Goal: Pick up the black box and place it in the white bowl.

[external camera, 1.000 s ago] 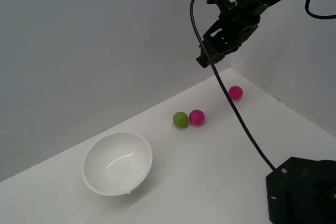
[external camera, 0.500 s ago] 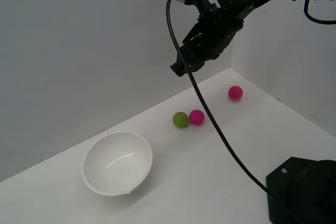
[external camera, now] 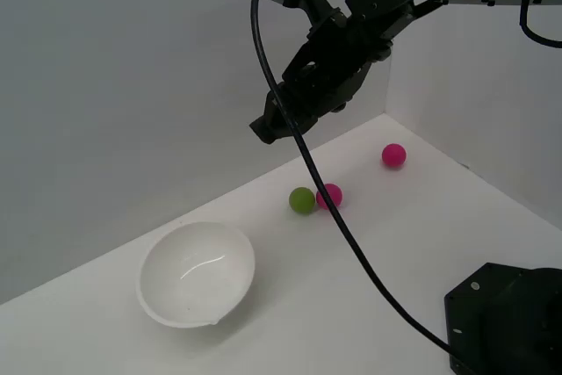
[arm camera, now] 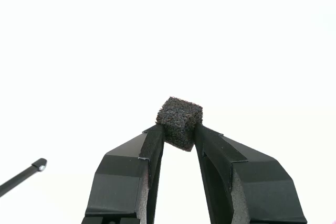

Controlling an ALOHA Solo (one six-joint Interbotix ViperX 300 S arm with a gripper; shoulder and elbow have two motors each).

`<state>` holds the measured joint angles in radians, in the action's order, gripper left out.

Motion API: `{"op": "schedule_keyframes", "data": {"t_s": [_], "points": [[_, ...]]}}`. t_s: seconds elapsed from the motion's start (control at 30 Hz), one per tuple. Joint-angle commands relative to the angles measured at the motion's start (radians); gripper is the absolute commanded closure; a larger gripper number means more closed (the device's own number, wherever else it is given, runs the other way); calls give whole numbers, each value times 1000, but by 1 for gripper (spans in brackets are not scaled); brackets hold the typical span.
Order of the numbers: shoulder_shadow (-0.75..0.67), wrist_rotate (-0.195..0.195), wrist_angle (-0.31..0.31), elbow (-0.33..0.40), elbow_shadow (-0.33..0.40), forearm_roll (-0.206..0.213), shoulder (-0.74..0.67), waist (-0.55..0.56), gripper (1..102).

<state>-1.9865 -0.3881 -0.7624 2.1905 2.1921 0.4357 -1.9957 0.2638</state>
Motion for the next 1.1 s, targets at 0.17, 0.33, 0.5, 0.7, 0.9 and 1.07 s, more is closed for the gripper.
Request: {"op": "schedule_keyframes", "data": {"t_s": [0.17, 0.33, 0.5, 0.7, 0.9, 1.07], "points": [[-6, -6, 49, -6, -11, 58, -2, 89, 79], [25, -6, 72, -6, -9, 81, 31, 141, 79], [54, -6, 118, -8, -11, 104, 60, 202, 79], [91, -6, 158, -8, -12, 130, 98, 273, 79], [126, -6, 199, -6, -11, 146, 133, 330, 79], [156, -6, 218, -6, -11, 155, 164, 368, 79]]}}
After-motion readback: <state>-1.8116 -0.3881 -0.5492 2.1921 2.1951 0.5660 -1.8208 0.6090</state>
